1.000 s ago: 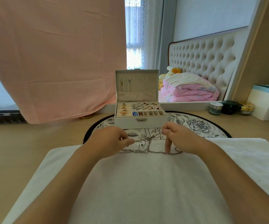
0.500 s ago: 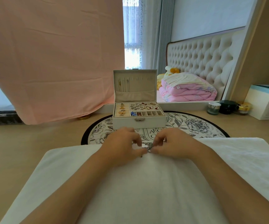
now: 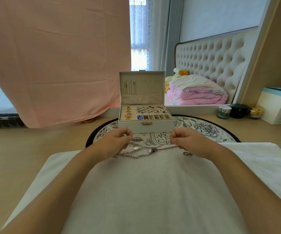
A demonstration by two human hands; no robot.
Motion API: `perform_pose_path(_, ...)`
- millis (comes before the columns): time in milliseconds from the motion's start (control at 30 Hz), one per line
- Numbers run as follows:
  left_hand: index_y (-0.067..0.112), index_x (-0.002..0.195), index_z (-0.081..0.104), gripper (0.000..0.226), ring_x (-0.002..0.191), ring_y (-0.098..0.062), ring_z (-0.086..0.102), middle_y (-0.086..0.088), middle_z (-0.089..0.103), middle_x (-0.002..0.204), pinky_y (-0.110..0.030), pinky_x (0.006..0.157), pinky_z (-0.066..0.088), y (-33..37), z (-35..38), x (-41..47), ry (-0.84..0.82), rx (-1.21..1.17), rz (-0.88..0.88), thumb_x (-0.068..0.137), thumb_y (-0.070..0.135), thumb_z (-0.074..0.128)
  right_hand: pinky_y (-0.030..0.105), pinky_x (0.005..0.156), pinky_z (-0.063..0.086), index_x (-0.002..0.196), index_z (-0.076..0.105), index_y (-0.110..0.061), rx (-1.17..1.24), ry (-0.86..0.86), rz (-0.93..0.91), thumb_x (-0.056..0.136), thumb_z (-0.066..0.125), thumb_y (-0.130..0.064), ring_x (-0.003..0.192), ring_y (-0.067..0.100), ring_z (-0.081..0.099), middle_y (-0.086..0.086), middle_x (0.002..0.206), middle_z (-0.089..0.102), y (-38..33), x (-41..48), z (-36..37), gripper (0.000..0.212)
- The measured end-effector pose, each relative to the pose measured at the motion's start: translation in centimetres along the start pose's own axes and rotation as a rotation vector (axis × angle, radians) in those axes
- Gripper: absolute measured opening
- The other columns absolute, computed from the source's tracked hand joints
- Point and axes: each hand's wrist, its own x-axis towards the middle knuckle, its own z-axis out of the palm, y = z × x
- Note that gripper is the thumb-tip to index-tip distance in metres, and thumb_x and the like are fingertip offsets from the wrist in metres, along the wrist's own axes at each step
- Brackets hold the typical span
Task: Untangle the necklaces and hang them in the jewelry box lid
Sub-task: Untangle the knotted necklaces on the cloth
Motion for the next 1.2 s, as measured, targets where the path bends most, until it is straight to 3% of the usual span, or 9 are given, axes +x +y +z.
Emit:
perform_pose_path(167,0.018,0.074,0.052,0.024,0.048,-0.013,0.04,0.0,0.049,0.058,-0.026,0.05,0.032,1.4,-2.2,-1.7,-0.205,0.259,-0.148,0.098,0.014,0.049,0.034,0.063,0.044,0.056,0.058,-0.019,-0.304,-0.225,0.112,0.063,0.063,-0.027,0.06,0.013,0.048,-0.003,0.06,0.054,-0.5,-0.7,-0.5,0.012)
perform_pose_path(333,0.031,0.067,0.074,0.035,0.064,-0.006,0.058,0.013,0.07,0.073,-0.028,0.067,0.045,2.5,-1.5,-2.5,-0.21,0.711,-0.208,0.091,0.053,0.061,0.036,0.073,0.061,0.07,0.077,-0.031,-0.339,-0.096,0.027,0.079,0.071,-0.034,0.074,0.017,0.068,-0.01,0.087,0.071,-1.2,-0.5,0.7,0.011)
perform_pose_path(467,0.034,0.08,0.075,0.024,0.087,-0.01,0.065,0.014,0.069,0.096,-0.037,0.084,0.055,2.3,-0.1,-1.7,-0.079,0.728,0.002,0.091,0.052,0.063,0.028,0.085,0.055,0.093,0.075,-0.05,-0.365,-0.101,-0.134,0.083,0.072,-0.032,0.087,0.002,0.061,-0.02,0.097,0.065,-1.6,0.2,2.8,0.021)
perform_pose_path(533,0.038,0.098,0.072,0.009,0.094,0.0,0.061,0.019,0.066,0.1,-0.033,0.089,0.054,2.3,1.0,-1.4,-0.067,0.715,0.126,0.091,0.043,0.067,0.029,0.087,0.054,0.091,0.077,-0.046,-0.338,-0.152,-0.155,0.08,0.078,-0.032,0.089,0.002,0.063,-0.018,0.099,0.064,-1.6,0.5,3.7,0.018)
perform_pose_path(633,0.041,0.112,0.071,0.025,0.101,-0.003,0.055,0.017,0.061,0.109,-0.03,0.09,0.05,1.5,2.6,-0.8,-0.142,0.785,0.243,0.088,0.042,0.073,0.028,0.083,0.055,0.082,0.078,-0.038,-0.309,-0.122,-0.158,0.081,0.079,-0.033,0.085,0.001,0.064,-0.015,0.094,0.067,-1.8,0.7,4.0,0.006)
perform_pose_path(800,0.029,0.089,0.075,0.013,0.081,-0.005,0.065,0.012,0.071,0.088,-0.035,0.082,0.055,0.5,2.9,-0.3,-0.019,0.489,0.199,0.093,0.037,0.066,0.031,0.081,0.056,0.086,0.068,-0.02,-0.018,-0.06,-0.11,0.095,0.064,-0.008,0.075,0.009,0.065,-0.003,0.08,0.074,-1.4,1.0,3.9,0.015)
perform_pose_path(933,0.015,0.09,0.063,0.021,0.061,-0.003,0.059,0.007,0.067,0.072,-0.025,0.066,0.05,0.8,3.4,-0.3,0.039,0.173,0.12,0.104,0.022,0.05,0.023,0.049,0.044,0.091,0.066,-0.015,0.102,-0.039,-0.067,0.097,0.061,-0.009,0.051,0.011,0.053,0.005,0.074,0.073,-1.3,0.9,4.0,0.01)
perform_pose_path(1100,0.011,0.093,0.062,0.025,0.064,-0.01,0.054,0.001,0.065,0.073,-0.019,0.061,0.045,1.1,3.8,-0.7,0.005,0.028,0.096,0.106,0.023,0.044,0.016,0.063,0.045,0.087,0.071,-0.035,-0.075,0.1,-0.141,0.083,0.08,-0.022,0.061,-0.003,0.054,-0.021,0.079,0.069,-1.3,0.9,4.4,0.016)
perform_pose_path(1200,0.013,0.092,0.063,0.026,0.067,-0.014,0.053,0.0,0.065,0.075,-0.02,0.062,0.044,1.3,3.9,-0.8,0.005,-0.03,0.093,0.106,0.022,0.043,0.023,0.077,0.047,0.078,0.071,-0.035,-0.104,0.168,-0.24,0.076,0.082,-0.027,0.081,0.0,0.061,-0.014,0.09,0.069,-1.3,1.1,4.6,0.013)
